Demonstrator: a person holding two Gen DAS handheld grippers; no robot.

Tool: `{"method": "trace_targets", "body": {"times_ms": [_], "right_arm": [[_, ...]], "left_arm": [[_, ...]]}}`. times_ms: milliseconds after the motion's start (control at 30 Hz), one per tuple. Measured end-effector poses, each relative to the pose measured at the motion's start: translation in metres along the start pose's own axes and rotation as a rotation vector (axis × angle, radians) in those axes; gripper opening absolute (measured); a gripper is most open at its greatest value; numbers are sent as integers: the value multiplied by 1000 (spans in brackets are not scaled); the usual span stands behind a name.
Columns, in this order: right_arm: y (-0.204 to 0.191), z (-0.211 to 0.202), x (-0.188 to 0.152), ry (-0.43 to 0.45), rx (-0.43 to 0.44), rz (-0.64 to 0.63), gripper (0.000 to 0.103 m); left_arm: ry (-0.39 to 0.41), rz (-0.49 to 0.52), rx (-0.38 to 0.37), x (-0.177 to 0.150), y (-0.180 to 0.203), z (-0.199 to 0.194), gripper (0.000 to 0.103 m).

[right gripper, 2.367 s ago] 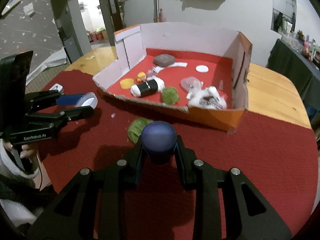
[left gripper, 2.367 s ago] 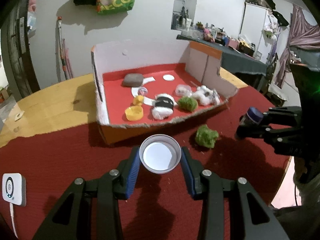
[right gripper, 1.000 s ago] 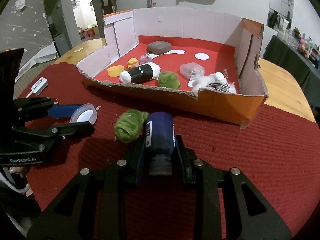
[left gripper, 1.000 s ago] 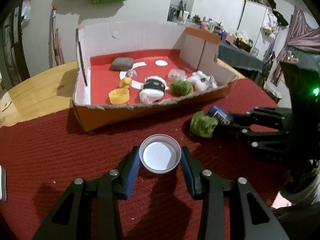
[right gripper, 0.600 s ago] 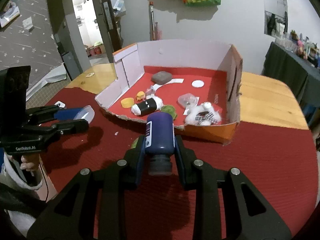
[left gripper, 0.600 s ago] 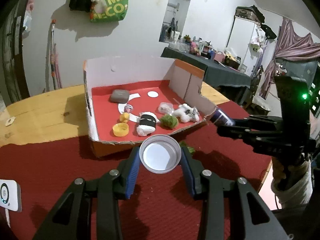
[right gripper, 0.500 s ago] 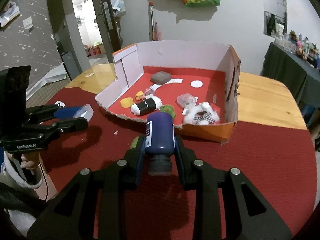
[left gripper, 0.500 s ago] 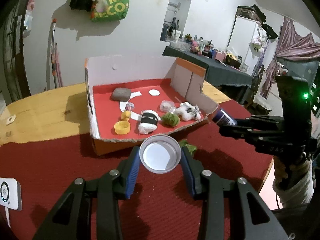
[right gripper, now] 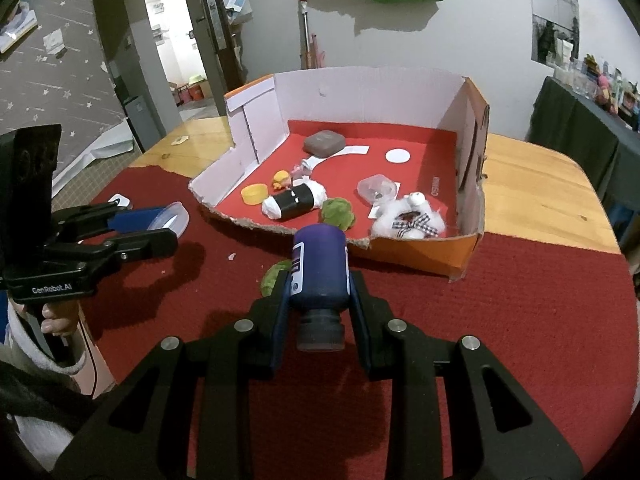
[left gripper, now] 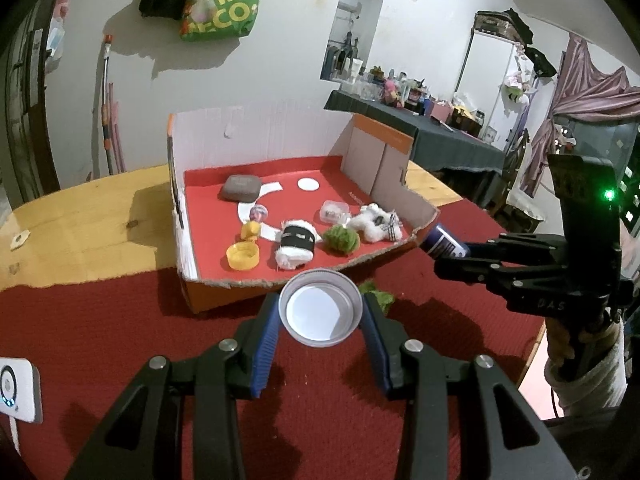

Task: Organize objects
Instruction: 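Lower the lid and bottle into the box onto the red floor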

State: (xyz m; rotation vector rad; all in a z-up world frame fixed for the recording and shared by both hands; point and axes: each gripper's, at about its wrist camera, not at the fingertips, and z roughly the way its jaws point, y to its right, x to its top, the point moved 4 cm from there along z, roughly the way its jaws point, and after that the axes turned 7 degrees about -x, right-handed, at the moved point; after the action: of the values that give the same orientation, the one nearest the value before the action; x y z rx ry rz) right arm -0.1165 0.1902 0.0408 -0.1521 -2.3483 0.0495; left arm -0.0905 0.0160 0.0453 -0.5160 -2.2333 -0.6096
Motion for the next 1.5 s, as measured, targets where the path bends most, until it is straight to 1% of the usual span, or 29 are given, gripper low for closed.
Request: {"method": "trace_targets", "body": {"times_ms": [133, 233, 400, 500, 533, 667, 867, 967, 1100, 1267, 1367, 1500], "right_arm": [[3, -4, 15, 11, -15, -7, 27], [6, -5, 37, 22, -57, -30, 27], [12, 5, 80, 13, -141, -85, 27], [15, 20, 101, -16, -187, -119, 27], [17, 27, 108, -28, -201, -127, 27], [24, 51, 125, -72, -232, -136, 27], [33, 92, 135, -169, -263, -145, 27], [35, 107, 135, -207, -279, -155, 27], [39, 120, 134, -245, -288, -153, 27], [47, 136, 130, -291, -291, -144, 27], [50, 144, 128, -315, -291, -140, 27], [51, 154, 126, -343, -290, -149, 27]], "left_arm": [[6, 23, 7, 19, 3, 1, 42], [5, 53, 21, 43, 5, 9, 42], [-58, 108, -1, 83, 9, 39, 42], [-99, 130, -10, 99, 6, 58, 42], [-113, 132, -3, 105, 3, 66, 42], [-169, 135, -4, 117, -6, 93, 42], [-252, 117, -7, 118, -22, 127, 42], [-286, 110, -3, 116, -30, 144, 42], [-333, 74, -12, 113, -44, 163, 42], [-351, 51, -22, 113, -55, 175, 42], [-360, 27, -48, 112, -58, 179, 42], [-371, 31, -55, 111, -59, 182, 42]]}}
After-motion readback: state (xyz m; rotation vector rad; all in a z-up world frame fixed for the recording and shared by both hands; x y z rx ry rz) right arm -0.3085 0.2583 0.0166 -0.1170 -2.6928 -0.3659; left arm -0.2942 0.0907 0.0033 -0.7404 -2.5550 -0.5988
